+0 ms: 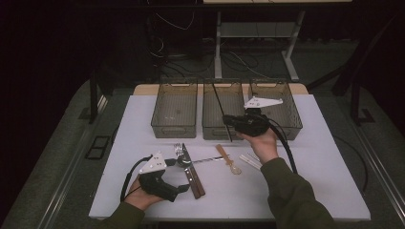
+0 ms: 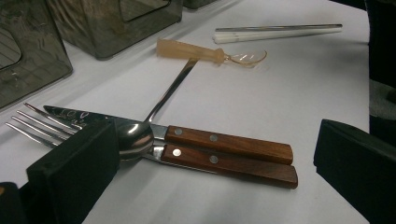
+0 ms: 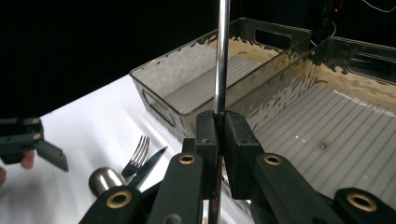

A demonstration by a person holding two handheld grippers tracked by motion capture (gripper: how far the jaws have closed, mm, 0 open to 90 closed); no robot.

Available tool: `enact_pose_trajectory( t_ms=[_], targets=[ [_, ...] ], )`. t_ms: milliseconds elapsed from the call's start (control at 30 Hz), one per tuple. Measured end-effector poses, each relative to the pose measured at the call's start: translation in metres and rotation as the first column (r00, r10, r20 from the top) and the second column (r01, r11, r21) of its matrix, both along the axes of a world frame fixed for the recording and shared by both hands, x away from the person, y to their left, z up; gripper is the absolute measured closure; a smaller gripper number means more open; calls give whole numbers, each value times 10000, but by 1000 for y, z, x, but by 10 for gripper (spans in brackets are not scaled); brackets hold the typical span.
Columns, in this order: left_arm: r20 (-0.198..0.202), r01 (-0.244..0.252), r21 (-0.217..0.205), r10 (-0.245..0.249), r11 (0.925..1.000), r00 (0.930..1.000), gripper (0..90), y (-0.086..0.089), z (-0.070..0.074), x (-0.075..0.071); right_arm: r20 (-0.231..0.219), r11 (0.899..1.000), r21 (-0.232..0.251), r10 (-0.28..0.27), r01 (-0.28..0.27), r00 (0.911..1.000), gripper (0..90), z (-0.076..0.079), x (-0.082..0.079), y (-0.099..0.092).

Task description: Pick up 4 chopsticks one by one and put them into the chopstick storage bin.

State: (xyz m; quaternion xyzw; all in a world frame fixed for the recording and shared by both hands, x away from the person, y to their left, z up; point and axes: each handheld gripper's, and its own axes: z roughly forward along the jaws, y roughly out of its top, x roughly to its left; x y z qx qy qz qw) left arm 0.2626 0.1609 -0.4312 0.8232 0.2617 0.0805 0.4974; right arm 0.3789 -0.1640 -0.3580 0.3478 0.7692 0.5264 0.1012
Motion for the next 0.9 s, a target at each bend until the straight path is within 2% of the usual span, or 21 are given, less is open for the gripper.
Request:
enact_pose_trajectory(
  t_ms=[433,667,900],
  targets=[
    [-26,62,87,-62,9999,10000,0,0,0,1,-103,9995,135,-301,303,9995,851,10,23,29],
    [91,106,80,-107,9999,9999,0,0,0,1,-21,9989,211,-426,426,9991,851,16,36,50],
    [7,178,98,-178,9998,9998,0,-1,0,1,-90,9978,370,-538,541,9985,851,19,50,74]
  ],
)
